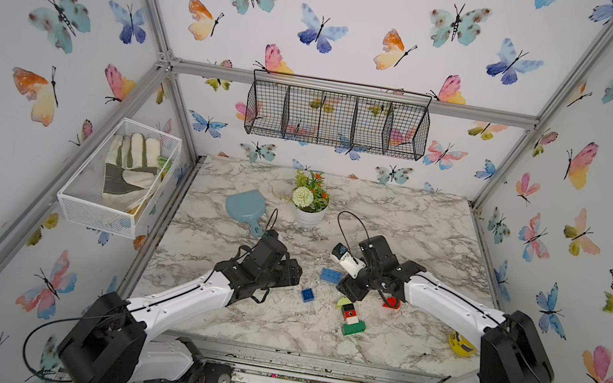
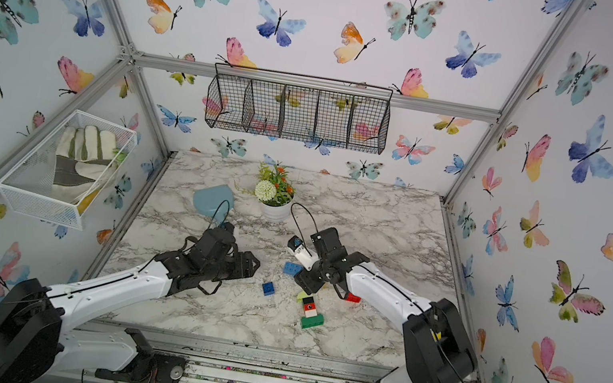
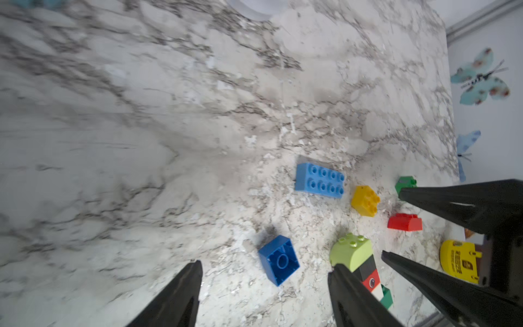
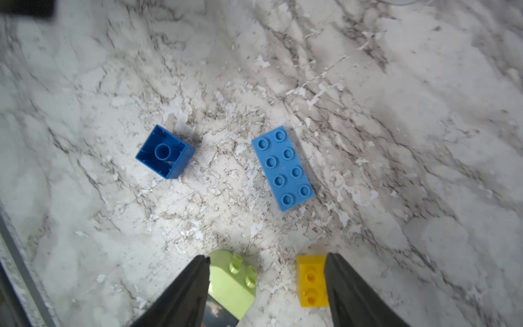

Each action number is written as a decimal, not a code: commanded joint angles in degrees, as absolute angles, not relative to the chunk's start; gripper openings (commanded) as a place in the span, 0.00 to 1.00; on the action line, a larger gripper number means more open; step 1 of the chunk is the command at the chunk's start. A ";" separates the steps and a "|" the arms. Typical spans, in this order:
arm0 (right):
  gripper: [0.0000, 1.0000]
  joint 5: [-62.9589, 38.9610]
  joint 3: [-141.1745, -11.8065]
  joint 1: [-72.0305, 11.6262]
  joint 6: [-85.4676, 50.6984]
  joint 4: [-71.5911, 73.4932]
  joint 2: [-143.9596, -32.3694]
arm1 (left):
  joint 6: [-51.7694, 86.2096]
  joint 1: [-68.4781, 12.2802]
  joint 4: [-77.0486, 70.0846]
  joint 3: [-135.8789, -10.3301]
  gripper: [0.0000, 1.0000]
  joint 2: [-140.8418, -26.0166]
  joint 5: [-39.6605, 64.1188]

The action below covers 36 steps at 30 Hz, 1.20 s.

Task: Assemble the number 1 with lego
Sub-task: Pick up the lego brick from the center of the board, then place the lego brick at the center of the board.

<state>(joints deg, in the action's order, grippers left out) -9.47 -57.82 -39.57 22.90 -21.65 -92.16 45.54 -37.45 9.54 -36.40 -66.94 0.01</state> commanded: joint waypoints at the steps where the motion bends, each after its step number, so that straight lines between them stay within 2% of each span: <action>1: 0.70 -11.92 -62.50 -39.56 38.06 -20.76 -97.22 | 51.49 -36.64 7.65 -32.69 0.76 -59.86 -4.44; 8: 0.69 -11.12 -69.71 -39.55 41.38 -21.10 -107.41 | 53.75 -35.29 11.29 -27.33 0.77 -48.08 -11.23; 11: 0.66 -12.38 -72.44 -39.56 42.09 -23.29 -111.00 | 54.22 -34.87 11.65 -25.59 0.77 -44.86 -12.19; 17: 0.44 -12.98 -74.43 -39.60 42.34 -24.89 -114.65 | 53.75 -32.89 13.27 -25.21 0.77 -43.07 -11.24; 22: 0.23 -13.67 -75.30 -39.55 42.02 -25.45 -113.77 | 53.11 -31.58 13.45 -25.12 0.77 -42.79 -10.16; 24: 0.18 -13.99 -76.07 -39.55 41.69 -26.90 -112.18 | 52.75 -30.97 13.75 -25.30 0.77 -42.52 -9.77; 30: 0.17 -18.31 -71.48 -44.00 37.55 -26.67 -100.22 | 54.22 -27.81 17.95 -25.34 0.78 -40.84 -9.01; 36: 0.17 -15.83 -65.72 -58.73 30.86 -25.33 -95.38 | 56.62 -21.00 20.57 -22.23 0.78 -39.60 -3.99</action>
<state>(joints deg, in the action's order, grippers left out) -15.11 -68.49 -54.17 35.35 -24.12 -94.26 55.05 -23.51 17.30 -23.94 -40.38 -7.31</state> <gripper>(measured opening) 0.349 0.780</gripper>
